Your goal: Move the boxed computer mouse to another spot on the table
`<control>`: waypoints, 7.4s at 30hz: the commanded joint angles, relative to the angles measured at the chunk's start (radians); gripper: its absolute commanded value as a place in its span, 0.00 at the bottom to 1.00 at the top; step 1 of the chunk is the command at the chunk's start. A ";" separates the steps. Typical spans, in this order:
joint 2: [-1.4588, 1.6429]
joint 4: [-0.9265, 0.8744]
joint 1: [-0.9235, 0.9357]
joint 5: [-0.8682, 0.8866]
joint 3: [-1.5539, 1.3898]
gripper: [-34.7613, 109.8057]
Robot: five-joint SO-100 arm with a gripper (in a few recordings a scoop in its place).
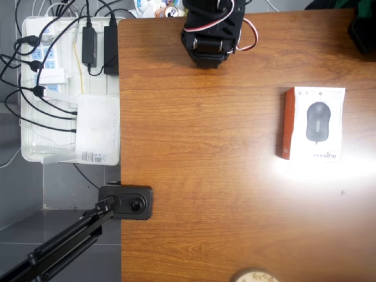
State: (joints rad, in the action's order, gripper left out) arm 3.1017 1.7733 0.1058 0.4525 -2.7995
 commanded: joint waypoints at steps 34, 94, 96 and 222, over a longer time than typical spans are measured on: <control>0.006 -0.005 0.005 0.005 -0.002 0.24; 0.006 -0.005 0.005 0.005 -0.002 0.24; 0.006 -0.005 0.005 0.005 -0.002 0.24; -1.476 -2.522 -0.433 0.250 1.905 0.25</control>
State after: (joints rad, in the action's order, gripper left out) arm 1.4404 -0.7777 -0.4709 0.6903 -0.8851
